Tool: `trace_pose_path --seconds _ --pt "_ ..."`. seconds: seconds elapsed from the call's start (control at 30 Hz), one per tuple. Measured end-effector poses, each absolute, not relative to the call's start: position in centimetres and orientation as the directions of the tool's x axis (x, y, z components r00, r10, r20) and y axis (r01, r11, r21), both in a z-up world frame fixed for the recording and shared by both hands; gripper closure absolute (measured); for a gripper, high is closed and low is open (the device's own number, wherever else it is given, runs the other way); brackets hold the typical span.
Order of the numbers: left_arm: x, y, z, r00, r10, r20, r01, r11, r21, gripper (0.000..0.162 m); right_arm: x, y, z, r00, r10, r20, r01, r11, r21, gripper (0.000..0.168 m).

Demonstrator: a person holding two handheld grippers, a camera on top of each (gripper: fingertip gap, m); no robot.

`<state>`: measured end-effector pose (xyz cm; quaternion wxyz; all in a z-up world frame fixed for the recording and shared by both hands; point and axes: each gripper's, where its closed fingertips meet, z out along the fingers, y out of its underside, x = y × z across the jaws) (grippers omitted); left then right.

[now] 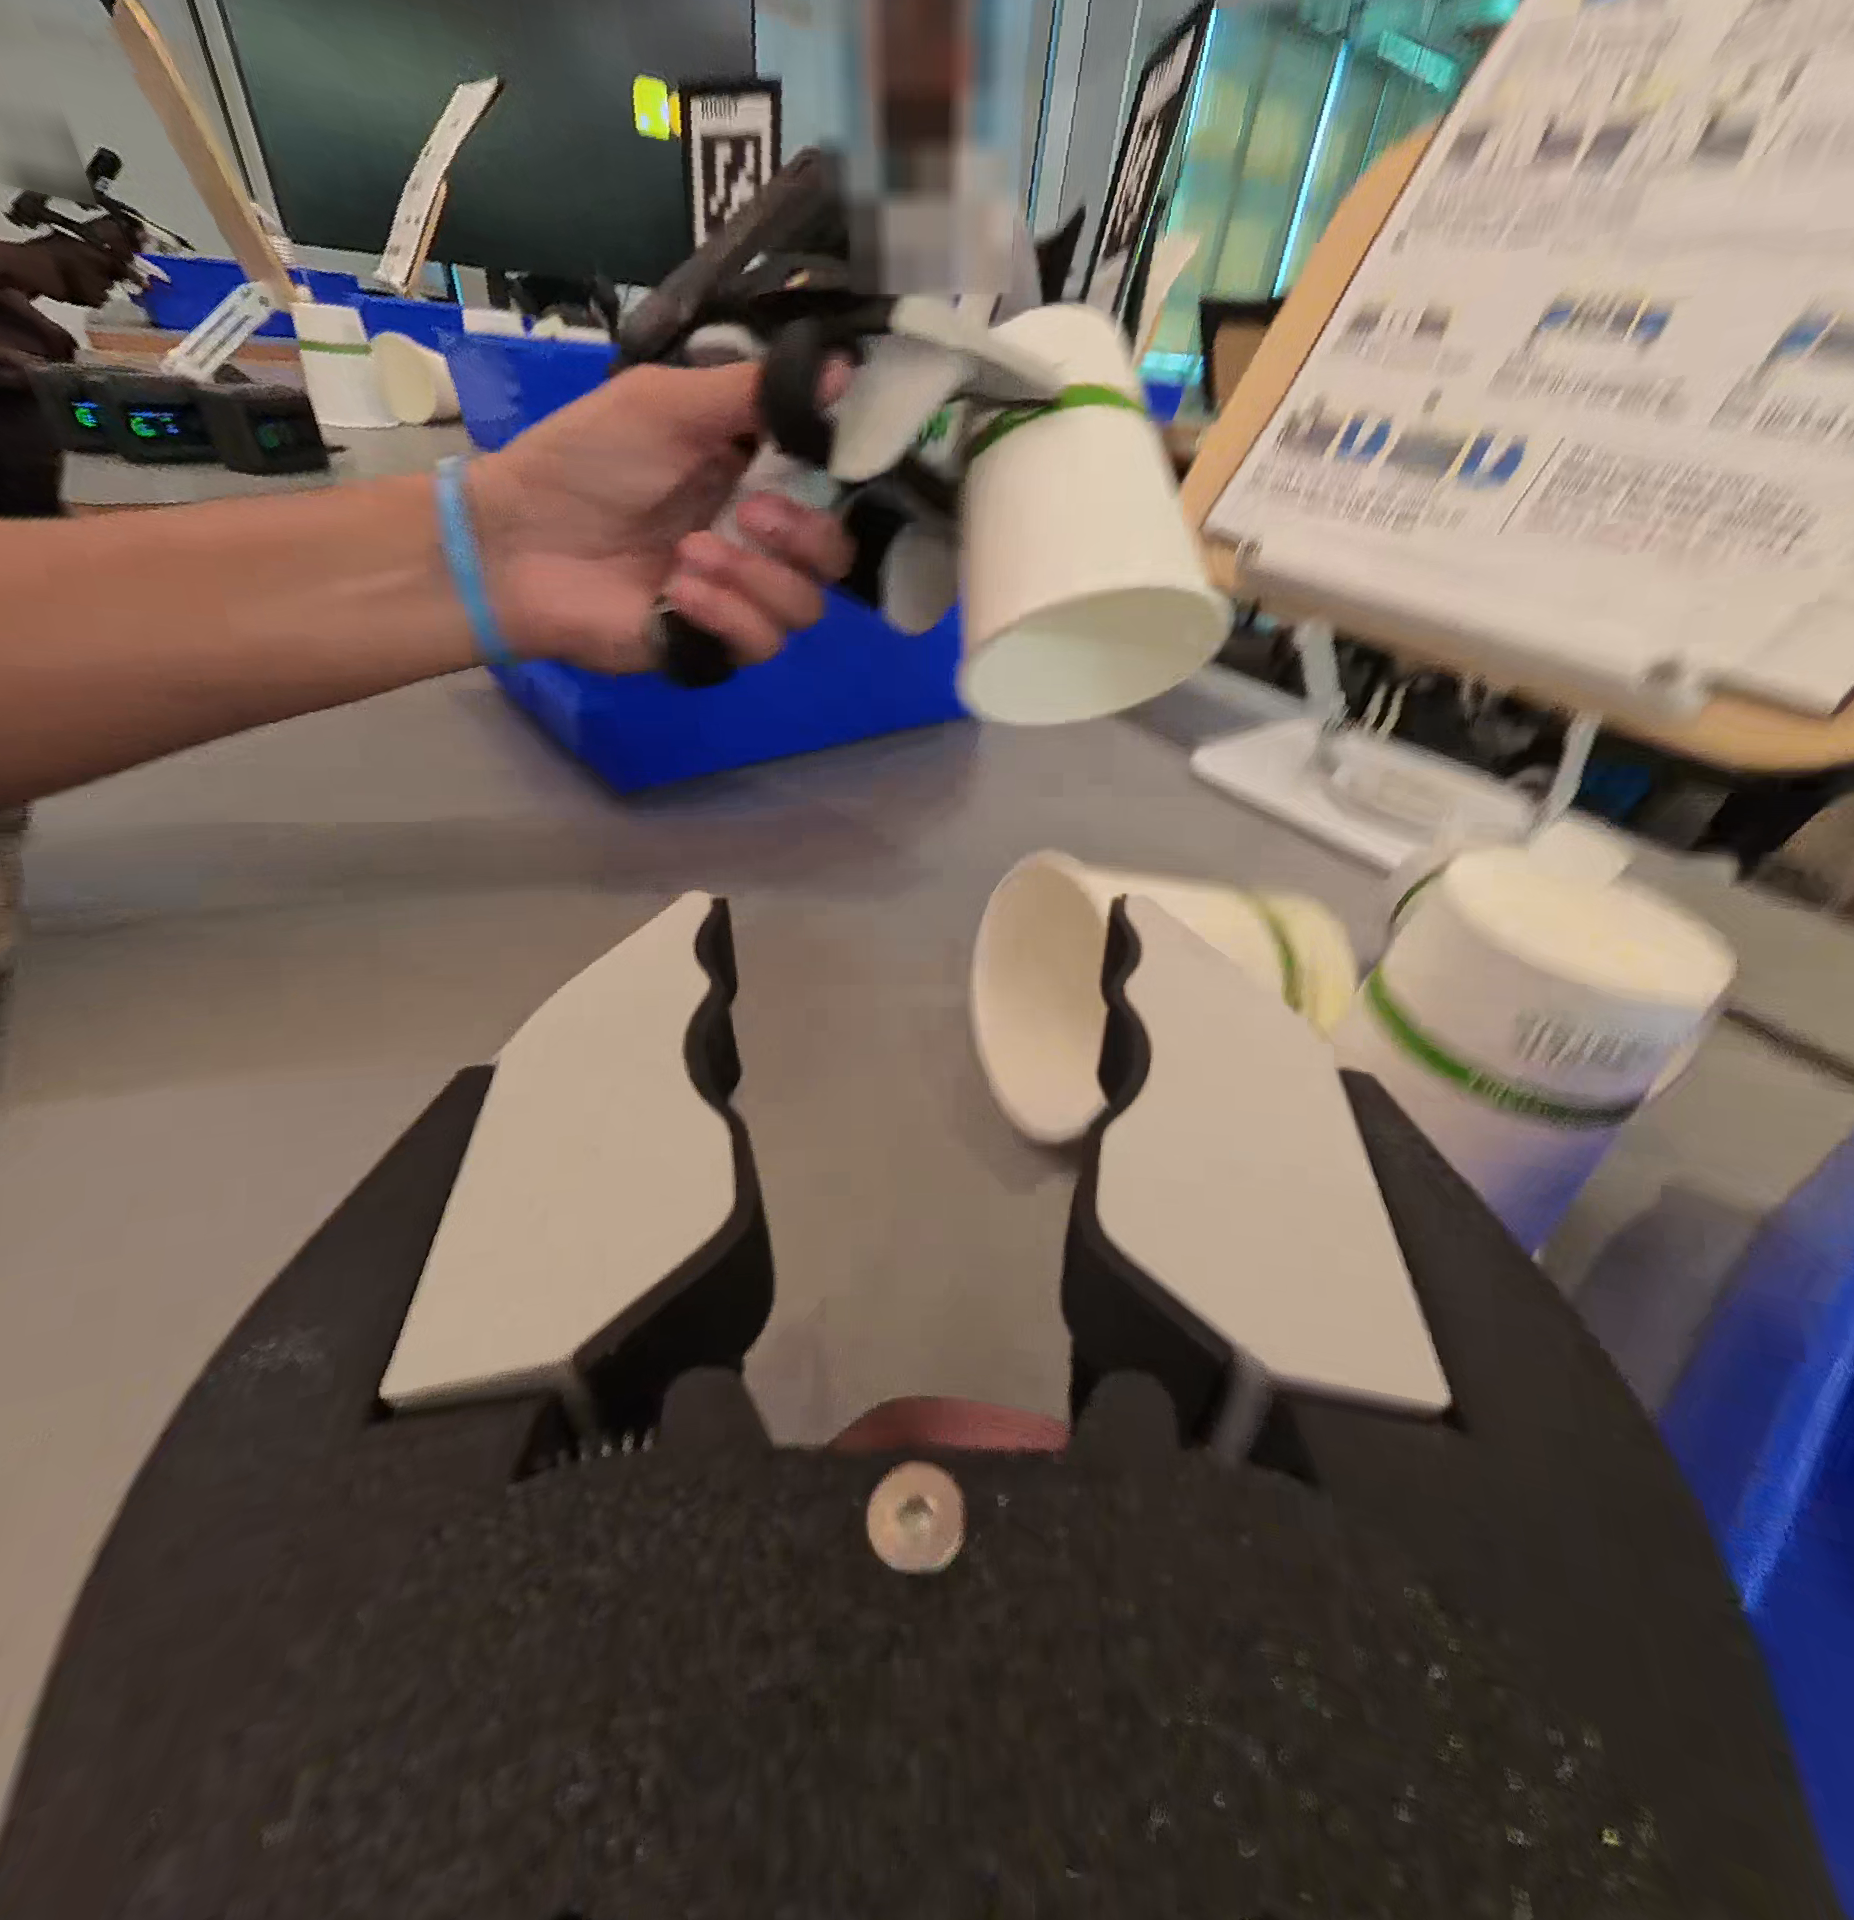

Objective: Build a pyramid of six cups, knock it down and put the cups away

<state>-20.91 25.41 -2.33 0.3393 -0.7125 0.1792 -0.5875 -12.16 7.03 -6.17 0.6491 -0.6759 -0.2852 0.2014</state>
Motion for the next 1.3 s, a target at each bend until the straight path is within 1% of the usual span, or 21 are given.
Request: trace_pose_path --seconds 0.07,0.17,0.23,0.37,0.4,0.47,0.53,0.57,0.67,0.7,0.77,0.83,0.93,1.03,1.07,1.1,1.17,1.2,1.23,1.3 --pt "-22.3 23.0 -0.4 0.124 -0.637 0.761 0.174 -0.741 -0.648 0.087 -12.7 8.5 -4.1 0.746 0.643 0.174 0.140 0.104 -0.985 0.102" --pt "-23.4 19.6 1.2 0.000 -0.611 0.791 0.160 -0.781 -0.603 0.087 -13.7 11.3 -2.0 0.735 0.619 0.277 0.185 0.210 -0.960 0.106" --pt "-23.5 17.9 1.8 -0.056 -0.596 0.801 0.153 -0.798 -0.583 0.087 -14.7 12.8 -1.2 0.718 0.619 0.317 0.204 0.247 -0.947 0.107" --pt "-22.6 15.8 2.0 -0.122 -0.577 0.808 0.119 -0.816 -0.565 0.088 -16.7 14.5 -0.4 0.693 0.639 0.334 0.193 0.282 -0.940 0.108" --pt "-22.3 15.4 1.9 -0.135 -0.571 0.810 0.110 -0.821 -0.561 0.088 -17.0 14.7 -0.2 0.692 0.637 0.340 0.193 0.291 -0.937 0.111" --pt "-21.8 15.2 1.7 -0.147 -0.559 0.816 0.104 -0.829 -0.549 0.088 -17.3 14.9 0.2 0.693 0.634 0.343 0.175 0.314 -0.933 0.119" --pt "-21.4 15.2 1.5 -0.140 -0.562 0.815 0.102 -0.827 -0.553 0.088 -17.2 14.6 0.8 0.703 0.629 0.331 0.130 0.345 -0.930 0.149" --pt "-21.3 15.3 1.4 -0.130 -0.569 0.812 0.104 -0.822 -0.559 0.088 -17.0 14.4 0.9 0.704 0.625 0.338 0.124 0.360 -0.925 0.159" --pt "-21.2 15.0 1.4 -0.124 -0.582 0.804 0.091 -0.814 -0.574 0.088 -16.8 14.2 0.8 0.708 0.606 0.362 0.148 0.374 -0.916 0.161" --pt "-21.2 15.0 1.4 -0.118 -0.589 0.800 0.092 -0.808 -0.582 0.089 -16.6 14.2 0.9 0.714 0.598 0.365 0.155 0.373 -0.915 0.167" --pt "-21.8 15.1 1.0 -0.060 -0.622 0.781 0.088 -0.782 -0.617 0.085 -16.1 14.2 1.2 0.718 0.603 0.348 0.146 0.358 -0.922 0.167" --pt "-22.7 15.1 -0.3 0.072 -0.695 0.716 0.062 -0.713 -0.698 0.073 -15.1 14.4 1.7 0.730 0.597 0.332 0.156 0.328 -0.932 0.167" --pt "-24.6 14.2 -2.5 0.284 -0.799 0.530 -0.011 -0.555 -0.832 0.071 -12.8 14.6 3.2 0.756 0.558 0.342 0.202 0.298 -0.933 0.167" --pt "-26.0 12.6 -4.8 0.474 -0.833 0.285 -0.108 -0.377 -0.920 0.072 -9.6 15.0 5.3 0.790 0.505 0.349 0.260 0.240 -0.935 0.167" --pt "-26.3 12.0 -5.4 0.522 -0.828 0.208 -0.134 -0.320 -0.938 0.074 -8.3 15.1 6.3 0.804 0.488 0.341 0.269 0.213 -0.939 0.167" --pt "-26.5 11.4 -6.1 0.563 -0.816 0.135 -0.178 -0.279 -0.944 0.078 -7.0 15.3 7.1 0.808 0.481 0.340 0.295 0.170 -0.940 0.167" --pt "-27.3 11.5 -7.9 0.674 -0.739 0.000 -0.295 -0.269 -0.917 0.083 -3.1 16.0 8.6 0.844 0.431 0.319 0.345 0.019 -0.938 0.167" --pt "-27.6 11.5 -8.5 0.704 -0.708 -0.046 -0.337 -0.276 -0.900 0.079 -1.0 16.3 9.7 0.870 0.395 0.295 0.338 -0.041 -0.940 0.167" --pt "-27.3 11.2 -8.8 0.702 -0.710 -0.058 -0.357 -0.281 -0.891 0.077 0.9 16.5 10.7 0.886 0.383 0.262 0.328 -0.115 -0.938 0.167" --pt "-26.7 10.7 -9.2 0.694 -0.719 -0.041 -0.368 -0.305 -0.878 0.078 5.0 17.3 12.7 0.923 0.323 0.211 0.297 -0.247 -0.922 0.167"
